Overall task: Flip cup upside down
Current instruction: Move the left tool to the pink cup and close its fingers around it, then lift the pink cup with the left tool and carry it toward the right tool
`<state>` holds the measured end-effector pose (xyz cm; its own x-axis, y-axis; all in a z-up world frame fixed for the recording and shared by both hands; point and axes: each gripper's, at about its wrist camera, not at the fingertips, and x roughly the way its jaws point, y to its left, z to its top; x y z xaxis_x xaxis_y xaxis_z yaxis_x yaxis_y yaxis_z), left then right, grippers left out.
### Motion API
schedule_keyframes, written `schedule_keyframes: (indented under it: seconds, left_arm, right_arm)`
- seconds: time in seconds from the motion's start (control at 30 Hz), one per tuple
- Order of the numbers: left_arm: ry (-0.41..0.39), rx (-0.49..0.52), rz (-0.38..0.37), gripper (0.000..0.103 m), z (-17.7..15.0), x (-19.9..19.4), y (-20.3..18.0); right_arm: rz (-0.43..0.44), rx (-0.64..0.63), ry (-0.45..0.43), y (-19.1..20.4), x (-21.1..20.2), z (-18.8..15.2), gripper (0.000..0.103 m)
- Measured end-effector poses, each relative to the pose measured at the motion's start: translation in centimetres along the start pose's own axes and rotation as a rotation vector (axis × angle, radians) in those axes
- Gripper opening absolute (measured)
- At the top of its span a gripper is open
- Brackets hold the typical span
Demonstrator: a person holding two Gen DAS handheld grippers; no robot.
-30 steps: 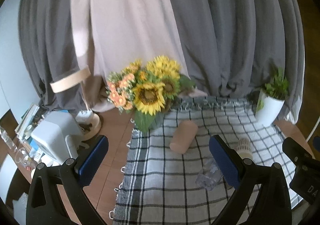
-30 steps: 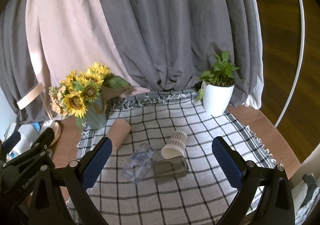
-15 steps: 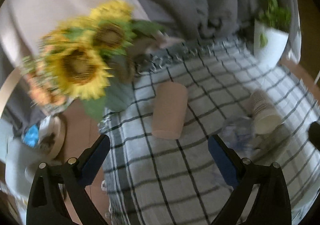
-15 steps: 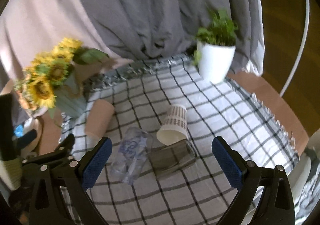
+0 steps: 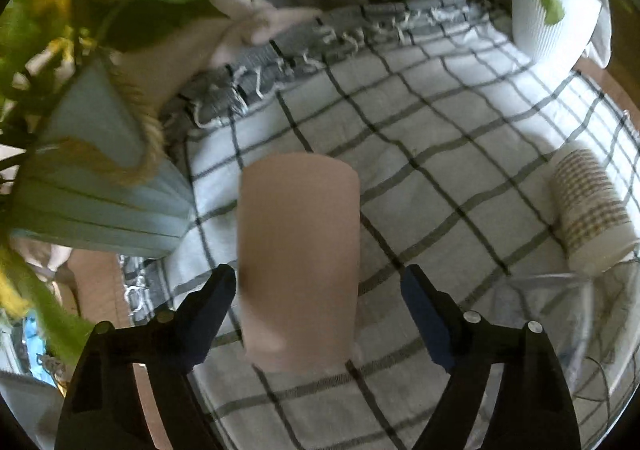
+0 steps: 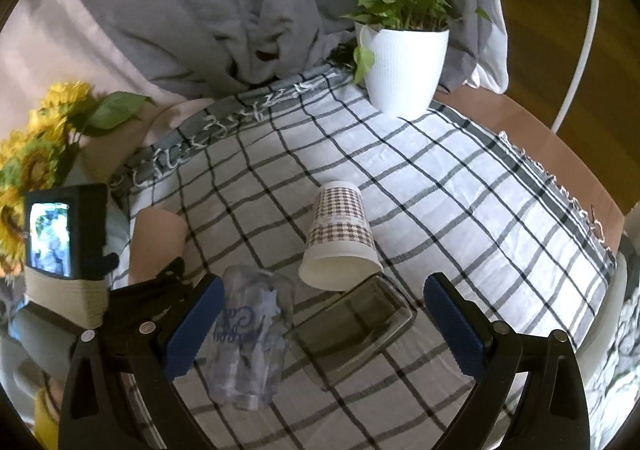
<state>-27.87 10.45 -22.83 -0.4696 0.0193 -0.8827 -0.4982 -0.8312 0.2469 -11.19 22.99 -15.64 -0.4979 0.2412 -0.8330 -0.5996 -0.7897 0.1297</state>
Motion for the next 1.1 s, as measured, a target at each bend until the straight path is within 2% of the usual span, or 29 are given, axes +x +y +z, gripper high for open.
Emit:
schedule_keyframes:
  seconds: [0.17,0.3,0.63,0.83,1.03,1.1]
  left_arm:
    - [0.021,-0.021,0.036,0.082,0.2,1.5,0.7]
    - [0.036,-0.048,0.076,0.071,0.0,2.5,1.6]
    - [0.033,-0.107,0.042,0.071,-0.8,1.5,2.1]
    - [-0.024,-0.143,0.061,0.071,-1.8,-2.1,2.1]
    - [-0.125,-0.214,0.043,0.071,-3.7,-8.8,1.1]
    - [-0.156,-0.221,0.062,0.071,-4.6,-11.1,0.0]
  right_arm:
    - [-0.016,0.006,0.001,0.4,0.5,0.4,0.100]
    - [-0.007,0.004,0.010,0.9,0.9,0.4,0.100]
    - [0.016,-0.015,-0.014,0.6,0.5,0.4,0.100]
    - [0.043,-0.036,-0.013,-0.4,0.0,0.3,0.100]
    - [0.089,-0.058,-0.026,-2.3,-1.8,0.2,0.100]
    - [0.104,-0.081,-0.042,-3.2,-2.8,0.1,0.099]
